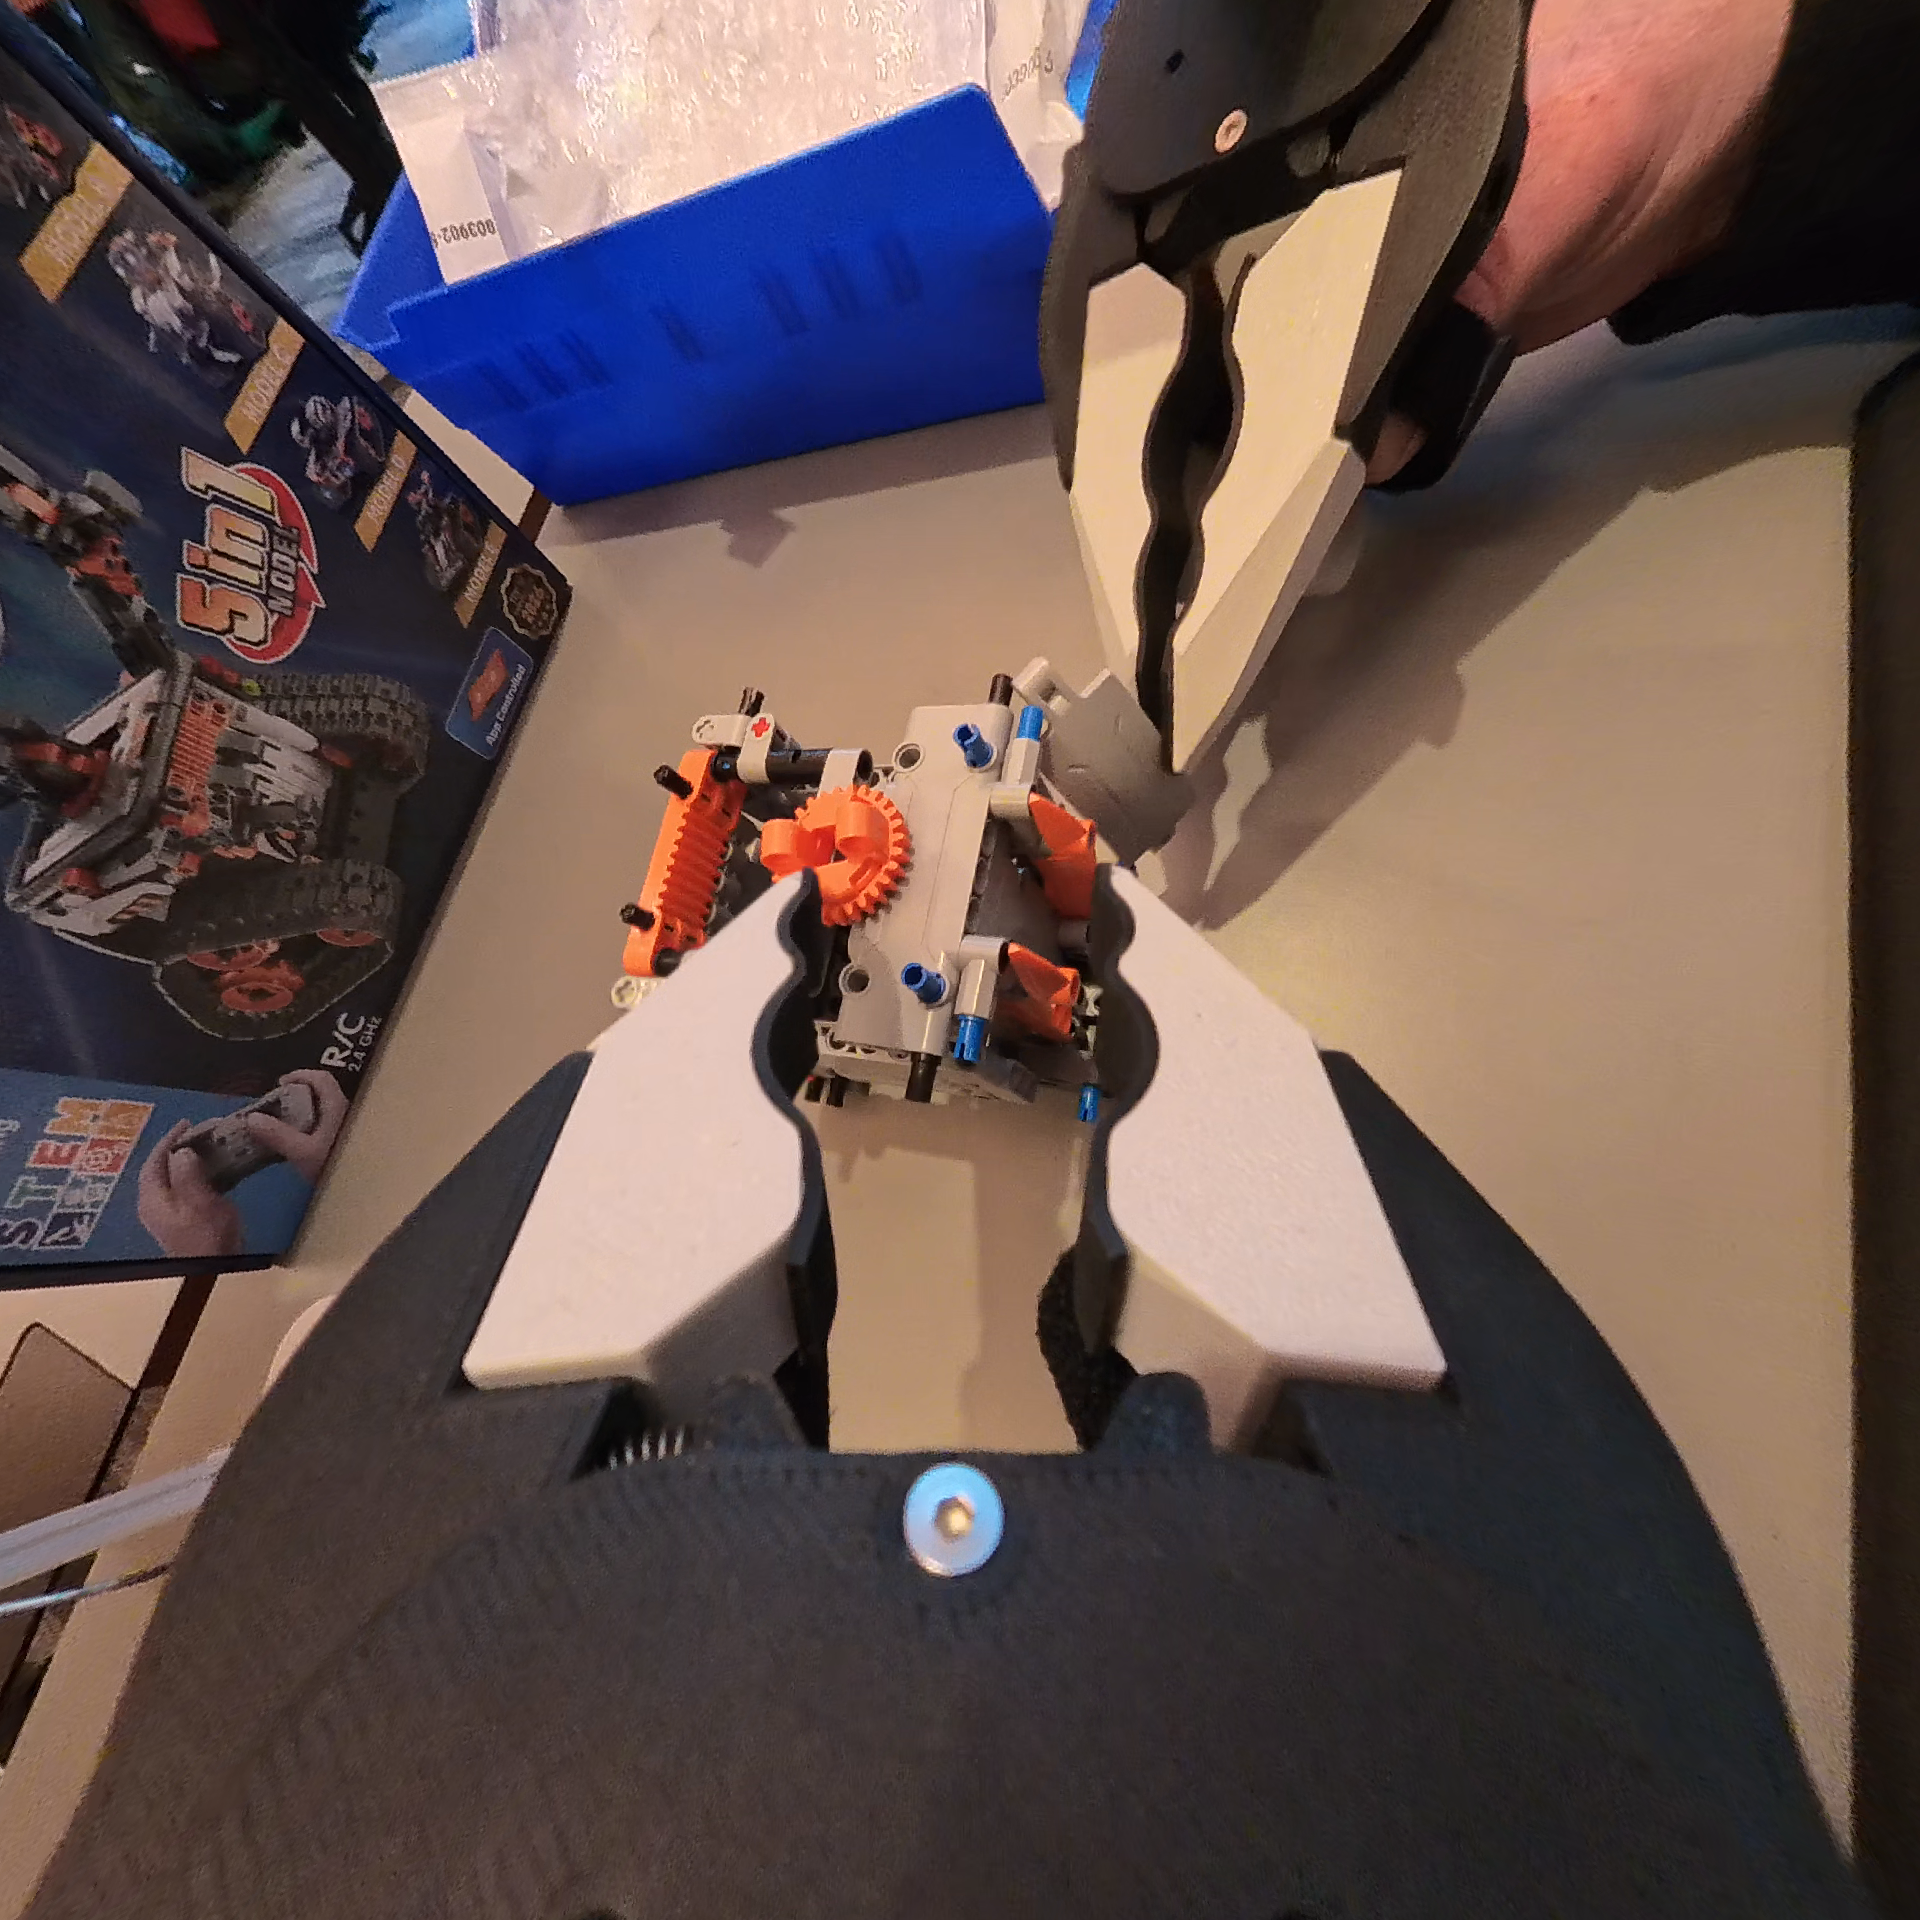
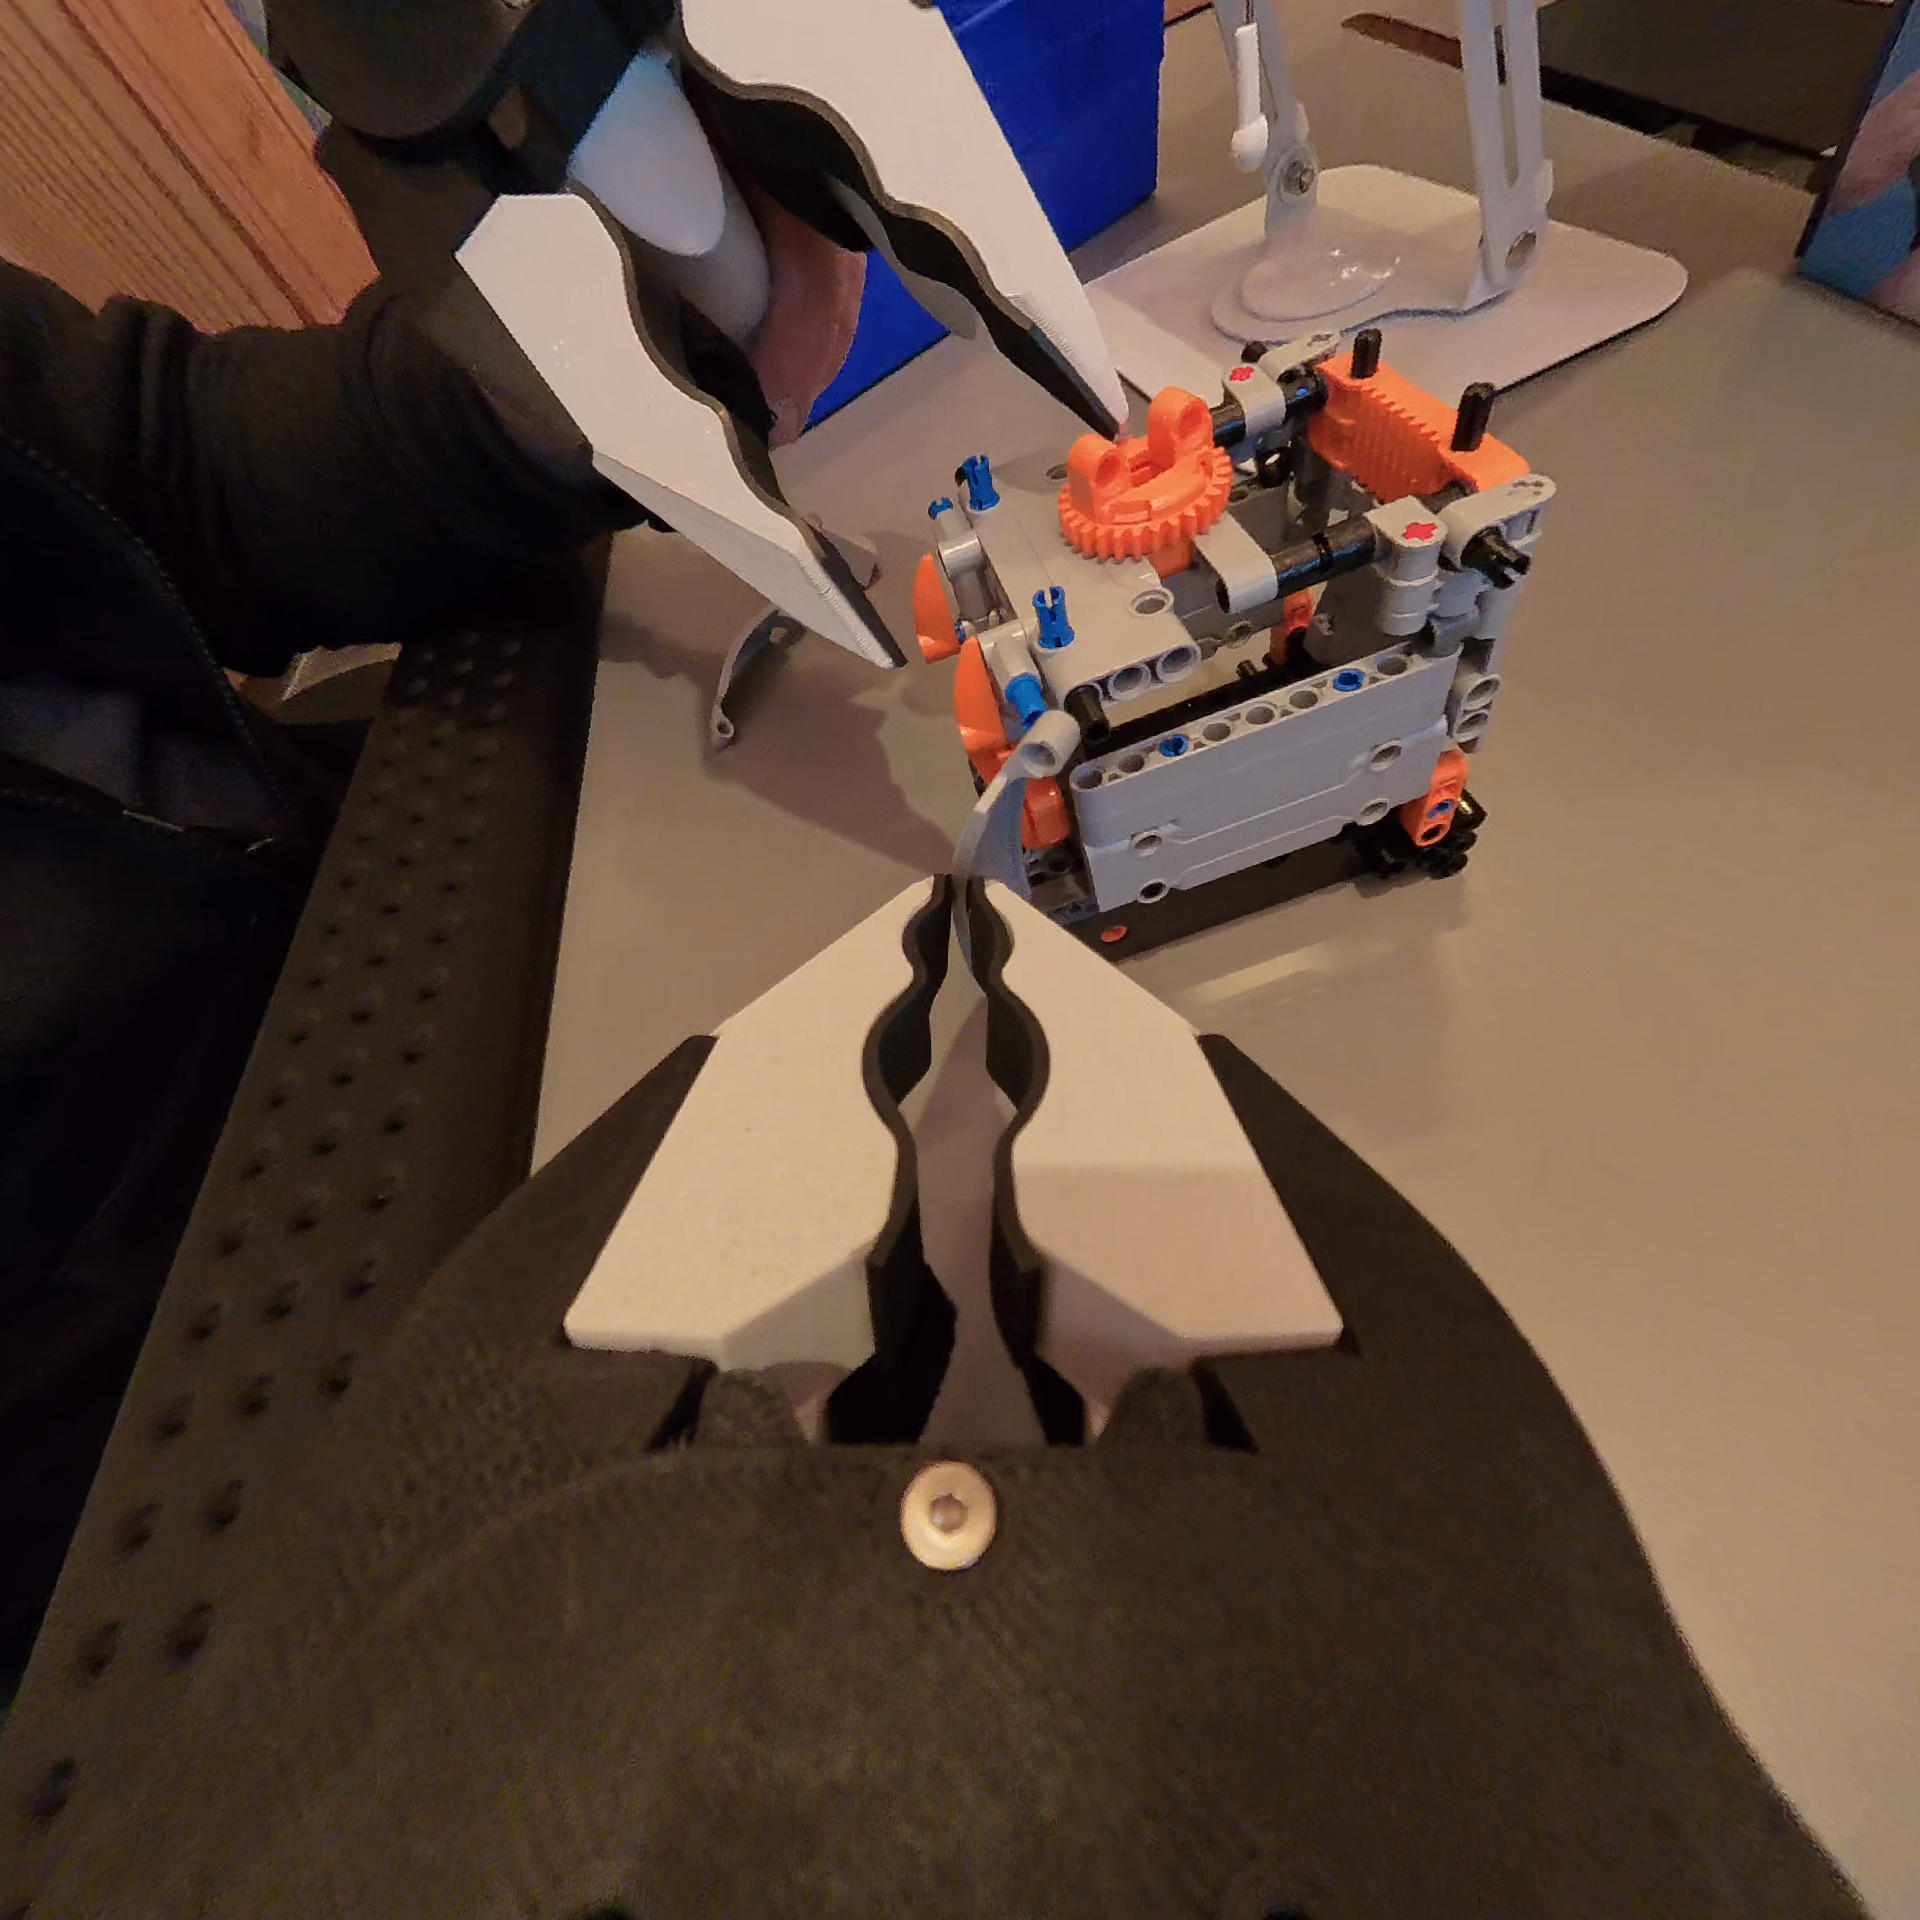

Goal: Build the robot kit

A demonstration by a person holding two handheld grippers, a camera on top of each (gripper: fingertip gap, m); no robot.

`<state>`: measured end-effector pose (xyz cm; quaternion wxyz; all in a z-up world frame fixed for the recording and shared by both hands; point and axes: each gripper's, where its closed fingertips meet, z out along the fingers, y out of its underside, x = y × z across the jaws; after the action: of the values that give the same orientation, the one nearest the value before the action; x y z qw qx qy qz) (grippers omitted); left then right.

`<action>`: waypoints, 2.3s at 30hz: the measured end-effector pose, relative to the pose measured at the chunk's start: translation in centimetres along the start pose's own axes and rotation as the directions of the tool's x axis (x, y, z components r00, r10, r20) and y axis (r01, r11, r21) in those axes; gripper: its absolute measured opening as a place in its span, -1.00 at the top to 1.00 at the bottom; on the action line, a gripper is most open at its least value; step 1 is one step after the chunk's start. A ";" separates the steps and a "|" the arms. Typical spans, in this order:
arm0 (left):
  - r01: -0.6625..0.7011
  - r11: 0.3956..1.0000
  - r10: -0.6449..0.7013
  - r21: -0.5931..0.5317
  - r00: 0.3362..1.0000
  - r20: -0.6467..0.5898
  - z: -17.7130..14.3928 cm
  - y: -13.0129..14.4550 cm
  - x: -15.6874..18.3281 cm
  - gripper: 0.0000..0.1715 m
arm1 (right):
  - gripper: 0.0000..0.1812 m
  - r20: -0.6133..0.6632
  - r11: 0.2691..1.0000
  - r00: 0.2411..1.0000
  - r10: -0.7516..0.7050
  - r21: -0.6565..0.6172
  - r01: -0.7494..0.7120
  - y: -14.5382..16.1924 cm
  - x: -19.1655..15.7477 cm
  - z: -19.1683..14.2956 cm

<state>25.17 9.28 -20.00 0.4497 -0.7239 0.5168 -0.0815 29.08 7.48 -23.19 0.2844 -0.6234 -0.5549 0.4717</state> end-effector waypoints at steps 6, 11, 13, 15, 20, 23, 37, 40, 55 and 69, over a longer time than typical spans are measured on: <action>-0.026 1.000 0.026 -0.005 0.999 0.025 0.0 0.3 -0.3 0.49 | 1.00 0.040 0.998 0.999 0.021 -0.062 -0.018 0.9 -0.3 0.0; -0.004 0.999 0.005 -0.036 1.000 0.021 -0.6 1.3 -1.1 0.46 | 0.99 0.069 0.992 0.997 0.031 -0.127 -0.022 2.3 -1.1 -0.1; -0.005 1.000 0.005 -0.023 1.000 0.023 -1.1 1.1 -1.3 0.44 | 1.00 0.094 0.992 0.995 0.023 -0.123 -0.011 2.1 -1.9 -0.1; -0.004 1.000 0.004 0.012 1.000 0.011 -2.2 0.5 -1.4 0.46 | 1.00 0.119 0.995 0.993 -0.008 -0.095 0.019 1.1 -2.9 -0.3; 0.071 0.991 -0.050 0.112 0.983 -0.178 -4.3 -1.8 1.2 0.49 | 0.99 0.172 0.996 0.981 -0.087 0.006 0.088 -2.2 -5.7 -0.6; 0.118 0.984 -0.073 0.133 0.950 -0.304 -4.1 -2.4 3.6 0.52 | 0.99 0.173 0.992 0.978 -0.118 0.057 0.110 -3.8 -6.7 -0.8; 0.257 0.951 -0.149 0.172 0.869 -0.472 -2.6 -3.8 6.8 0.99 | 0.88 0.097 0.984 0.992 -0.080 0.167 0.063 -5.7 -6.7 -1.7; 0.262 0.950 -0.156 0.168 0.868 -0.471 -2.2 -3.8 7.0 1.00 | 0.90 0.075 0.980 0.995 -0.071 0.192 0.056 -6.0 -6.5 -1.9; 0.051 0.998 -0.047 0.045 0.994 -0.096 -0.4 -1.2 3.2 0.85 | 1.00 0.030 0.999 0.999 0.030 0.043 -0.031 -2.9 -1.1 -1.3; 0.172 0.983 -0.172 -0.058 0.985 -0.004 1.0 0.7 2.2 0.74 | 1.00 0.151 0.994 0.982 0.112 0.001 -0.114 -2.2 0.4 0.5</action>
<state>26.32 8.01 -21.86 0.4176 -0.7781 0.4565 -0.1085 27.71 8.25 -21.52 0.2174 -0.6150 -0.5364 0.5356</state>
